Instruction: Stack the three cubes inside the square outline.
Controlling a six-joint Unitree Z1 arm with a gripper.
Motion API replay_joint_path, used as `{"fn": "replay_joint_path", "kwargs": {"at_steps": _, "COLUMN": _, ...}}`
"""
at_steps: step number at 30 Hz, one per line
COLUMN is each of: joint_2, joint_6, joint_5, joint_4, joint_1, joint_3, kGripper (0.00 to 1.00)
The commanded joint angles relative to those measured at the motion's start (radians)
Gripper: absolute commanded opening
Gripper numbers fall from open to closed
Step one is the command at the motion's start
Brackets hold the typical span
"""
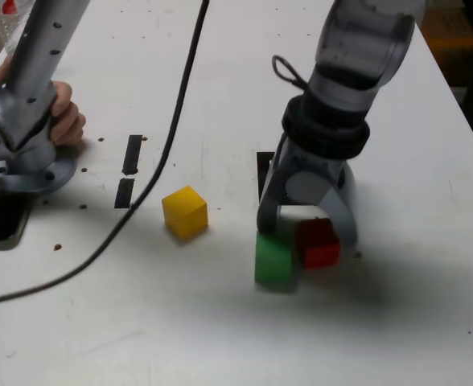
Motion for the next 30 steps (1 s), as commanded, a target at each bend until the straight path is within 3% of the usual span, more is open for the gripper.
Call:
{"fn": "replay_joint_path", "kwargs": {"at_steps": 1, "joint_2": -0.01, "joint_6": -0.002, "joint_5": -0.009, "joint_4": -0.016, "joint_1": -0.009, "joint_3": 0.007, "kGripper": 0.86}}
{"fn": "replay_joint_path", "kwargs": {"at_steps": 7, "joint_2": -0.009, "joint_6": -0.015, "joint_5": -0.034, "joint_4": -0.058, "joint_1": -0.04, "joint_3": 0.017, "kGripper": 0.86}}
{"fn": "replay_joint_path", "kwargs": {"at_steps": 14, "joint_2": -0.01, "joint_6": -0.022, "joint_5": -0.029, "joint_4": -0.067, "joint_1": -0.049, "joint_3": 0.025, "kGripper": 0.82}}
{"fn": "replay_joint_path", "kwargs": {"at_steps": 18, "joint_2": -0.012, "joint_6": -0.021, "joint_5": -0.016, "joint_4": -0.071, "joint_1": -0.049, "joint_3": 0.038, "kGripper": 0.69}}
{"fn": "replay_joint_path", "kwargs": {"at_steps": 26, "joint_2": -0.017, "joint_6": -0.01, "joint_5": 0.016, "joint_4": -0.099, "joint_1": -0.049, "joint_3": 0.03, "kGripper": 0.31}}
{"fn": "replay_joint_path", "kwargs": {"at_steps": 30, "joint_2": -0.02, "joint_6": -0.006, "joint_5": 0.04, "joint_4": -0.103, "joint_1": -0.049, "joint_3": 0.017, "kGripper": 0.22}}
